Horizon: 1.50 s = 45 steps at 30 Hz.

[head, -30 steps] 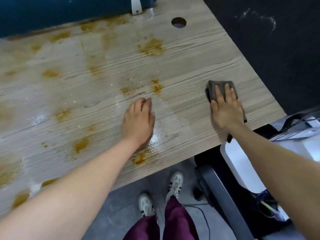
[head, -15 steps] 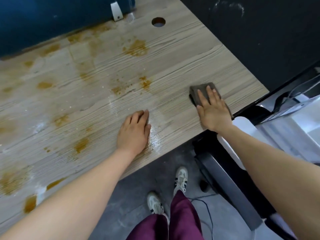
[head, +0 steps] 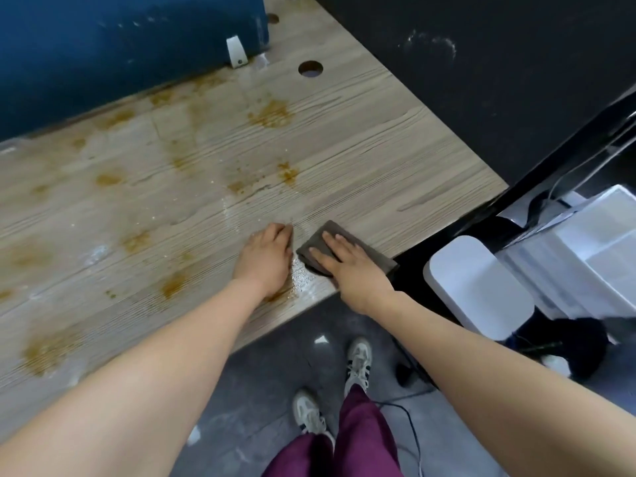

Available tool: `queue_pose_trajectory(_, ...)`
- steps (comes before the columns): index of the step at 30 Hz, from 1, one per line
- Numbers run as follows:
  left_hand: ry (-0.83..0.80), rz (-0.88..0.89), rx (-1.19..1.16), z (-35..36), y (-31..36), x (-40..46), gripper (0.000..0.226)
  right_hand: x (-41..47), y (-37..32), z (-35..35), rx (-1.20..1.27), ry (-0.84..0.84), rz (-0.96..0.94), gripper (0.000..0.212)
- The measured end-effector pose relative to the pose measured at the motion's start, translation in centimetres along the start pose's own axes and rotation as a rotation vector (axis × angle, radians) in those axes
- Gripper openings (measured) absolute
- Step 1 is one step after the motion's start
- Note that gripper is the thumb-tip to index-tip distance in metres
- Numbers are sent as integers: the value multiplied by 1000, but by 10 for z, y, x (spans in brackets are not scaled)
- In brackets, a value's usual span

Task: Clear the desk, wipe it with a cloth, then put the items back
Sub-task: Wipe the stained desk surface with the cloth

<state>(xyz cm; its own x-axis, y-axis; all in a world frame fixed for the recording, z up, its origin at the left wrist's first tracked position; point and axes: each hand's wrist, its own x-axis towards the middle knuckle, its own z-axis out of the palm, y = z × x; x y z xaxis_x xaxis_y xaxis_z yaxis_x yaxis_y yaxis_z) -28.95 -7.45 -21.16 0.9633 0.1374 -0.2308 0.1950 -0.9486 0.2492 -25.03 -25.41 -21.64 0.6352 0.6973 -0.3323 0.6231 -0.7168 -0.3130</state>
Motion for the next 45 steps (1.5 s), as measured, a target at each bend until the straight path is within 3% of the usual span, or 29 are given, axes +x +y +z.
queue_pose_trajectory(3, -12, -5, 16, -3, 6, -13, 47, -12, -7, -11, -21, -43, -31, 66)
queue_pose_trajectory(7, -16, -49, -152, -1, 12, -27, 45, -15, -9, -41, 40, -134, -27, 66)
queue_pose_trajectory(13, -39, -174, -518, -21, 27, -28, 45, -23, 3, -83, 1150, -138, 208, 55)
queue_pose_trajectory(16, -113, -385, -1043, -45, 42, -20, 25, -18, 6, -118, 1439, -195, 142, 48)
queue_pose_trajectory(18, -202, -466, -1414, -67, 53, -15, 32, -15, 6, -142, 1530, -161, 93, 45)
queue_pose_trajectory(20, -222, -429, -1670, -89, 65, -4, 41, -10, 7, -163, 1557, -101, 60, 45)
queue_pose_trajectory(22, -172, -376, -1806, -109, 78, 9, 33, -4, 11, -180, 1562, -65, 53, 46)
queue_pose_trajectory(25, -30, -345, -1892, -134, 101, 35, 16, 5, 25, -205, 1399, 60, 124, 44)
queue_pose_trajectory(28, 37, -343, -1852, -152, 124, 61, 14, 10, 45, -229, 903, 330, 218, 47)
queue_pose_trajectory(31, 41, -355, -1813, -165, 150, 86, 7, 7, 61, -244, 504, 555, 91, 43)
queue_pose_trajectory(34, 0, -353, -1829, -166, 173, 109, 8, 6, 79, -242, 371, 464, -4, 49)
queue_pose_trajectory(38, -89, -393, -1905, -163, 191, 135, 12, 13, 106, -244, 491, 433, 8, 52)
queue_pose_trajectory(41, -136, -365, -1906, -167, 197, 157, 16, 28, 121, -259, 431, 437, 42, 53)
queue_pose_trajectory(43, -72, -289, -1773, -172, 199, 175, 17, 42, 129, -270, 270, 460, 72, 54)
queue_pose_trajectory(45, 53, -244, -1499, -173, 194, 200, 21, 59, 135, -282, 23, 482, 89, 53)
